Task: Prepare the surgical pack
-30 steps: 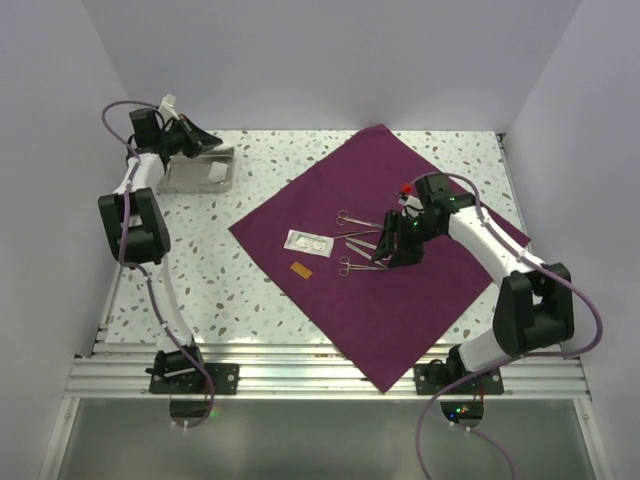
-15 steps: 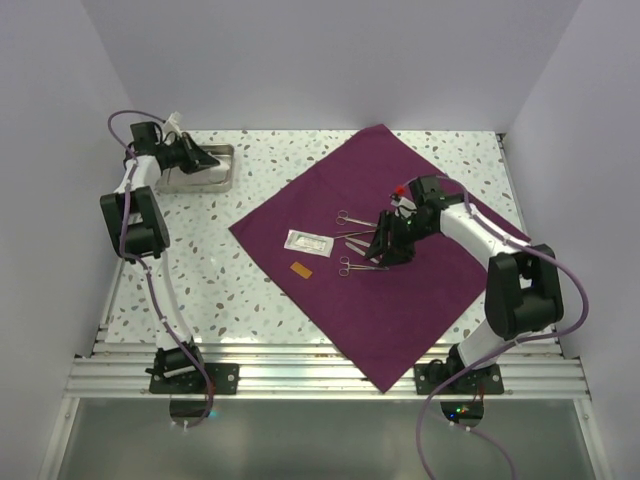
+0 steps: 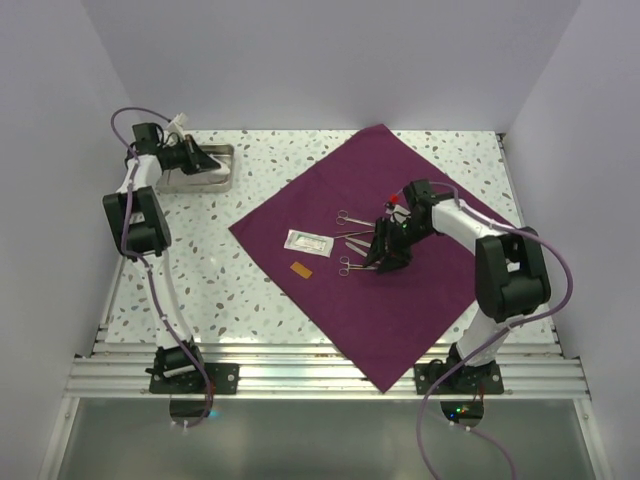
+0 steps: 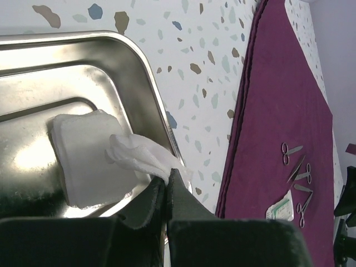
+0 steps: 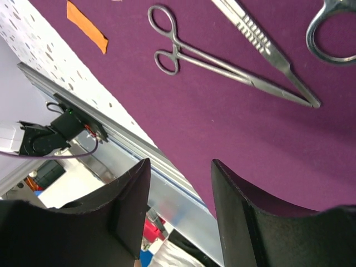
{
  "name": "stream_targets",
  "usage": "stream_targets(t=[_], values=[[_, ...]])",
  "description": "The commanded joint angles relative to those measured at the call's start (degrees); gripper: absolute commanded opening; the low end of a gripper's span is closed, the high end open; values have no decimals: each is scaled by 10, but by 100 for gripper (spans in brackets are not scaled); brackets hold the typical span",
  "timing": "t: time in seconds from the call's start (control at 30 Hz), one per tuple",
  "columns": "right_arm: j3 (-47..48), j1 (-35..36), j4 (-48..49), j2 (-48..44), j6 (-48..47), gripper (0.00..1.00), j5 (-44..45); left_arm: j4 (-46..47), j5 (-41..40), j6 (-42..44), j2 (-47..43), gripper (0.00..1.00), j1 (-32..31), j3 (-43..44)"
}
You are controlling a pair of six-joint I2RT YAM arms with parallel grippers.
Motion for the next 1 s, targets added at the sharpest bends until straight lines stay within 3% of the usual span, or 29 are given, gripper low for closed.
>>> stream_targets(t=[0.0,0.57,0.67,0.97], values=[[42,1,-31,16,-30,51,-16,11,25,13,24,0,4,29],[67,2,-36,43,-36,50,-23,0,-39,-30,61,1,10,58],[68,1,-31,44,-32,50,-26,1,-48,-37,55,8,11,54],[54,2,-17,26,-17,50,-32,24,-77,-55,2,45,10,2]])
